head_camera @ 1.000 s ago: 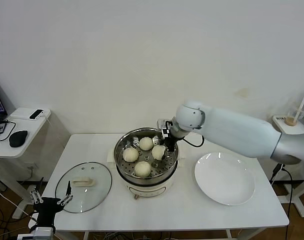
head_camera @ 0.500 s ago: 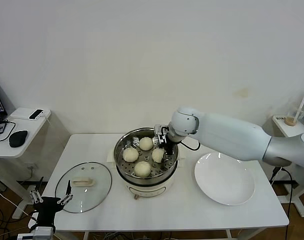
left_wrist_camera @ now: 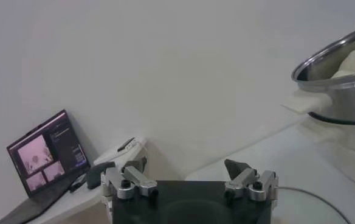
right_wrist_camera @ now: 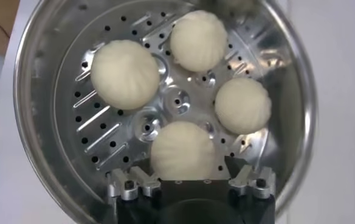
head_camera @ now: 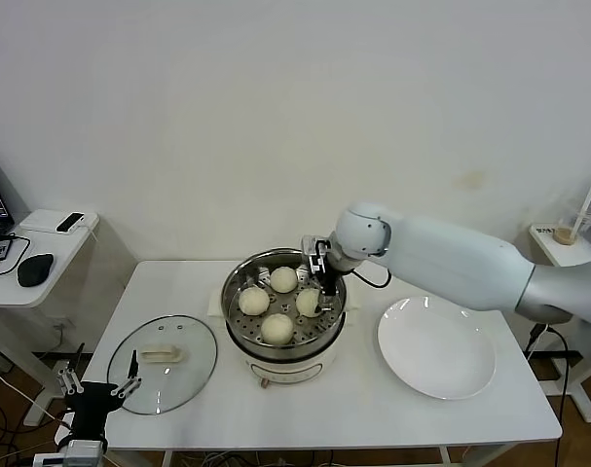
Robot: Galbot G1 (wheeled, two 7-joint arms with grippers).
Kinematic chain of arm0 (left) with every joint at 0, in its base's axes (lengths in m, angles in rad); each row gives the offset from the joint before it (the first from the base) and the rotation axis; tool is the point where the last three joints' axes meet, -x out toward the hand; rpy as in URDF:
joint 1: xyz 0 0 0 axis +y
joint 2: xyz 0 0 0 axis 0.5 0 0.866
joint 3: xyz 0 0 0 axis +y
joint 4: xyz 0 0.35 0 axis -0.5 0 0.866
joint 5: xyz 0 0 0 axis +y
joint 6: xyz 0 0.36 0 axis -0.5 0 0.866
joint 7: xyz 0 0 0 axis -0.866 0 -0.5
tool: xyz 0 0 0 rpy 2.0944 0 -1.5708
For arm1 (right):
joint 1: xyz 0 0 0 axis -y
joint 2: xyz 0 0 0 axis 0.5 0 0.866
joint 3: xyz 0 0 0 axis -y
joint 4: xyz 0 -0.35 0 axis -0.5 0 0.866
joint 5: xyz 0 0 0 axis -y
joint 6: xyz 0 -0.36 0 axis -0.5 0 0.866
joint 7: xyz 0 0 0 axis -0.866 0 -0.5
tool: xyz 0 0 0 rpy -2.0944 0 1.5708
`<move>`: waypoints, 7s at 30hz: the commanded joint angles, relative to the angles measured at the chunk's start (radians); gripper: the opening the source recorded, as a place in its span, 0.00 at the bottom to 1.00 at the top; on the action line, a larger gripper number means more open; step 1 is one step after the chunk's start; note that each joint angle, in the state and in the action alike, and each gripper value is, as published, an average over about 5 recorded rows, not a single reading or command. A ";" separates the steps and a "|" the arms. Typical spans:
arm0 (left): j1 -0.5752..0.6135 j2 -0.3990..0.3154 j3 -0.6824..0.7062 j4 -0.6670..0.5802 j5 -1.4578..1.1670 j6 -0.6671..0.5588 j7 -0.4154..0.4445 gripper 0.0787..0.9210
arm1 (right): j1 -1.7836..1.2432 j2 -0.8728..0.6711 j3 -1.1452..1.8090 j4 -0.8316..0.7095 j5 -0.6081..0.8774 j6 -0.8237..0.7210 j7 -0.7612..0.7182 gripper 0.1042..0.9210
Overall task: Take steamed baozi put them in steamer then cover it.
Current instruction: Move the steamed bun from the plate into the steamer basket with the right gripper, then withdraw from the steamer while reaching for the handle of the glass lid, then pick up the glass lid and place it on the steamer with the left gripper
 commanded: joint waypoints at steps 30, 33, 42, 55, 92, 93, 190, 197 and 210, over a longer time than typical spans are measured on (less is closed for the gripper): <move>-0.050 -0.004 0.075 0.151 0.181 -0.163 -0.065 0.88 | -1.589 0.097 1.692 0.476 -0.033 0.777 0.760 0.88; -0.058 0.018 0.076 0.190 0.411 -0.162 -0.063 0.88 | -1.711 0.210 1.820 0.523 -0.040 0.748 0.744 0.88; -0.048 0.127 0.023 0.289 0.899 -0.180 -0.077 0.88 | -1.954 0.333 1.930 0.563 -0.090 0.691 0.747 0.88; -0.143 0.153 0.066 0.432 1.193 -0.198 -0.123 0.88 | -2.000 0.376 1.963 0.654 -0.096 0.654 0.785 0.88; -0.475 0.146 0.204 0.725 1.178 -0.184 -0.093 0.88 | -2.071 0.419 1.979 0.710 -0.127 0.659 0.776 0.88; -0.471 0.146 0.202 0.721 1.177 -0.183 -0.092 0.88 | -2.070 0.419 1.978 0.708 -0.127 0.660 0.776 0.88; -0.791 0.212 0.698 0.151 1.063 0.381 0.450 0.07 | -2.065 0.457 1.824 0.709 -0.368 0.626 0.750 0.88; -0.813 0.128 0.722 0.181 1.140 0.387 0.475 0.07 | -2.058 0.462 1.807 0.680 -0.398 0.635 0.751 0.88; -0.868 -0.064 0.797 0.276 1.192 0.406 0.479 0.07 | -2.054 0.459 1.798 0.655 -0.403 0.641 0.752 0.88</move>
